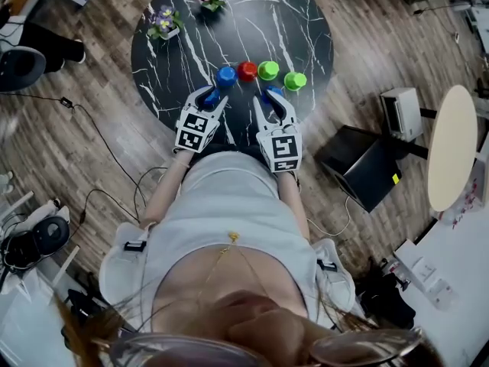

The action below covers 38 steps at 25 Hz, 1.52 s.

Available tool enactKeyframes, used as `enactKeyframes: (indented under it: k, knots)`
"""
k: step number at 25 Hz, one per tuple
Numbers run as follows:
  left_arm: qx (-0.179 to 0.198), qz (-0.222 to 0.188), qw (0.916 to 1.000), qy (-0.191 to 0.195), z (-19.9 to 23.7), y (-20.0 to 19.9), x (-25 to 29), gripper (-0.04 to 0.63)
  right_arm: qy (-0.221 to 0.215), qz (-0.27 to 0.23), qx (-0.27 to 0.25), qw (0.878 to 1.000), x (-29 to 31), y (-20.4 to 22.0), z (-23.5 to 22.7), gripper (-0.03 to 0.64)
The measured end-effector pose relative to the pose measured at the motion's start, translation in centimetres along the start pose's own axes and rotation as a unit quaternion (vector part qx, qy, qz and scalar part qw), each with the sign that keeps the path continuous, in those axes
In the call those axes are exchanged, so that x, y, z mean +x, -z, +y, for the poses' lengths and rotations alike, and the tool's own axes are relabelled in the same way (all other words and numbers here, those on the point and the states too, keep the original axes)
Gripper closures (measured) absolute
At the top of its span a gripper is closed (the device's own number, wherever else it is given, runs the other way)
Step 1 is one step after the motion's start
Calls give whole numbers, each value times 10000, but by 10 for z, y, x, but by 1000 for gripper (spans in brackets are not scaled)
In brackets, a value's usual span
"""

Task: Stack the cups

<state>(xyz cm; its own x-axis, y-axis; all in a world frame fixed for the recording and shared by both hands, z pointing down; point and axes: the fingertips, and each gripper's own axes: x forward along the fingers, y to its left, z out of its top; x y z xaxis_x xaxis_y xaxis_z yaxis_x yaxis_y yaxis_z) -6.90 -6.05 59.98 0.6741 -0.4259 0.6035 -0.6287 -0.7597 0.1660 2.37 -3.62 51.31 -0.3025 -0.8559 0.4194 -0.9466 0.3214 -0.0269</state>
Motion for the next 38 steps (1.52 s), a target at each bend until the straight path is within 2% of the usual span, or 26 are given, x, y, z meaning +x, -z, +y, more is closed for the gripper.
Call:
enactKeyframes:
  k: [8,15,22,29,34,35,38]
  knots:
    - [118,515,9983,-242,21,33,10,412,100,98,-14,9999,-2,3,-3,521]
    - [353,923,9944,-379,32,54,19,347,204,190,-40,9996,-6,7,-9,518]
    - [476,1247,9897,-525,40,69,23,334,210,225,-51,9995,-8,9,-11,518]
    - [546,1437,9865,-562,43,84,27,334,178,251,-82,9995,-10,12,-11,517]
    - [617,1429,9856,-668,44,89,27,348,159,248,-89,9995,-12,14,-12,517]
    - [611,1427,9854,-693,44,89,27,367,153,255,-87,9995,-12,15,-13,517]
    - [528,1390,9863,-711,43,86,26,367,141,262,-88,9995,-13,16,-15,517]
